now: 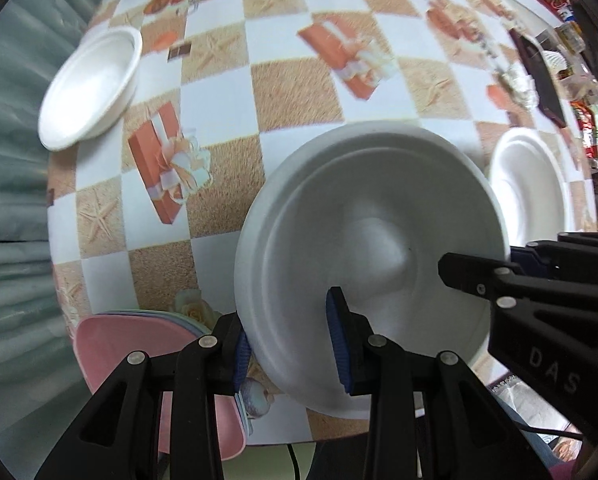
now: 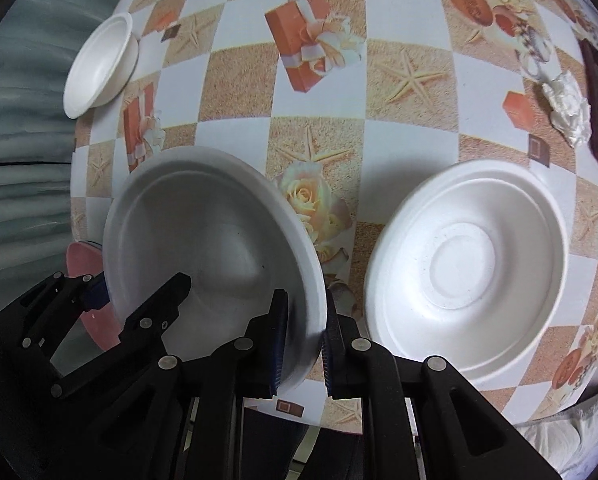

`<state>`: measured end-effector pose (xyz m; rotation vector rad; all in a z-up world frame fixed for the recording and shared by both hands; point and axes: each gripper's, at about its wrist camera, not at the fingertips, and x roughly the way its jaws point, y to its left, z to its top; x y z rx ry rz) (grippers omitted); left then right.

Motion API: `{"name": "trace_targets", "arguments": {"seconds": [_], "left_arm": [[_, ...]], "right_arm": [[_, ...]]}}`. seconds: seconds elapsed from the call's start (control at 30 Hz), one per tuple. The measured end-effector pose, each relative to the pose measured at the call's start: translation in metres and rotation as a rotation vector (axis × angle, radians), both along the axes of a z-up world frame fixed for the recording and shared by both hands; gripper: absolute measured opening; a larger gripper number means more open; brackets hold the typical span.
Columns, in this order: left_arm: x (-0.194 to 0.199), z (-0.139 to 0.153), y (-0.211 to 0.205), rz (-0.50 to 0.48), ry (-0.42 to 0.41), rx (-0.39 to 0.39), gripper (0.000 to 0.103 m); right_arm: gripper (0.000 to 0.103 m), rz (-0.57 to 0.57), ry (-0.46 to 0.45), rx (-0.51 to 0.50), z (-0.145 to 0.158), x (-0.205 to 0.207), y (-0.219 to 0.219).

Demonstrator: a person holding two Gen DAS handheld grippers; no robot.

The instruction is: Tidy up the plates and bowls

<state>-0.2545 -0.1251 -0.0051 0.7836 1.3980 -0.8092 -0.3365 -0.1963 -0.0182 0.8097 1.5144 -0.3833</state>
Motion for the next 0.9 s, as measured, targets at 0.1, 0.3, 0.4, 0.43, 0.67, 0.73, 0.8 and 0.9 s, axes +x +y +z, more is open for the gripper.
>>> {"name": "trace_targets", "arguments": {"seconds": [0.1,0.3,0.4,0.43,0.67,0.73,0.8,0.9], "left_arm": [[-0.011,0.016,0.001,-0.035,-0.014,-0.043,0.037],[-0.025,0.048,-0.015,-0.145,-0.009,-0.102,0.037],[-0.033,0.054,-0.034,-0.208,0.002,-0.114,0.037],[-0.039,0.052,-0.043,-0.231,0.004,-0.114,0.037],[-0.069,0.031,-0.074,-0.34,0.009,-0.104,0.039],[-0.076,0.027,-0.082,-0.358,0.013,-0.099,0.039],[-0.08,0.024,-0.088,-0.364,0.013,-0.097,0.039],[-0.085,0.018,-0.097,-0.369,0.013,-0.09,0.039]], "right_arm": [[0.018,-0.023,-0.017,-0.016,0.014,-0.015,-0.002],[0.018,-0.143,-0.027,-0.043,0.03,-0.027,-0.027],[0.018,-0.204,-0.02,-0.055,0.033,-0.04,-0.036],[0.018,-0.226,-0.017,-0.059,0.033,-0.047,-0.04],[0.018,-0.335,0.009,-0.08,0.029,-0.08,-0.061],[0.018,-0.359,0.014,-0.08,0.028,-0.091,-0.068],[0.018,-0.372,0.022,-0.084,0.026,-0.097,-0.074],[0.018,-0.384,0.031,-0.09,0.023,-0.103,-0.081]]}}
